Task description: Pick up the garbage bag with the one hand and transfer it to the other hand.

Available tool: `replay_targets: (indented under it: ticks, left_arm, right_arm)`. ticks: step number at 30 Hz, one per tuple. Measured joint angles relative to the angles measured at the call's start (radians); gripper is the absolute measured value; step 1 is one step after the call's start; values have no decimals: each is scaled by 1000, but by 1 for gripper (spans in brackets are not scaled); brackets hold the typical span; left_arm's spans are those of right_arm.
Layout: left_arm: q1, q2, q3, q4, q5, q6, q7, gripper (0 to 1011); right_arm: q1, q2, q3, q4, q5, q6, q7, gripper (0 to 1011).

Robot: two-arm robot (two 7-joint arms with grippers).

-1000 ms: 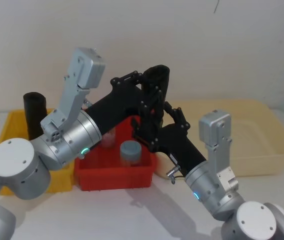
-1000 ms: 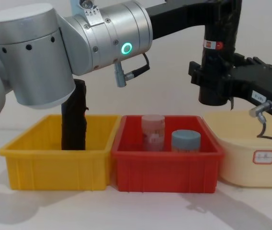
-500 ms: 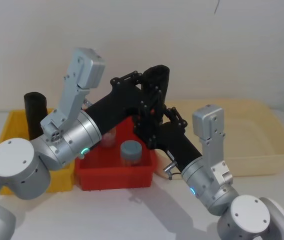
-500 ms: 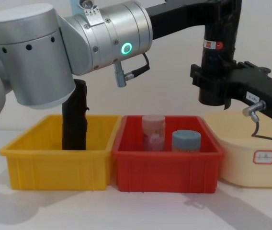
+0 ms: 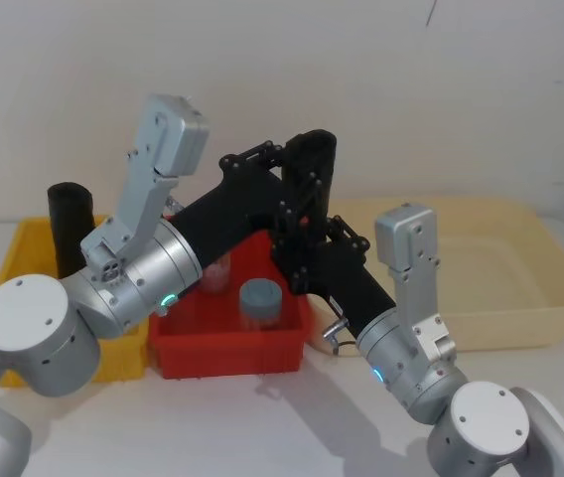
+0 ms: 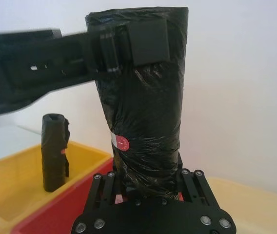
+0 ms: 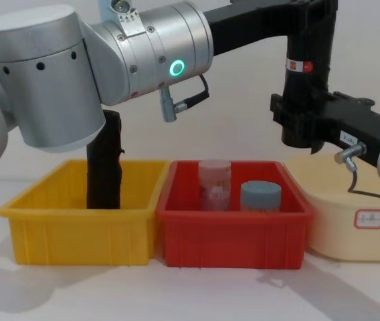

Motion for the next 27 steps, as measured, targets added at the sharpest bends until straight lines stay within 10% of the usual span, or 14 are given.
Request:
replay_targets:
  ticks: [21, 27]
  left_arm:
    - [0, 0, 0, 0, 0, 0, 0, 990]
    - [0, 0, 0, 0, 0, 0, 0, 1001]
  right_arm:
    - [8, 0, 12, 2, 6, 47, 11, 557]
    - [22, -2, 29, 11, 21, 65, 4, 557]
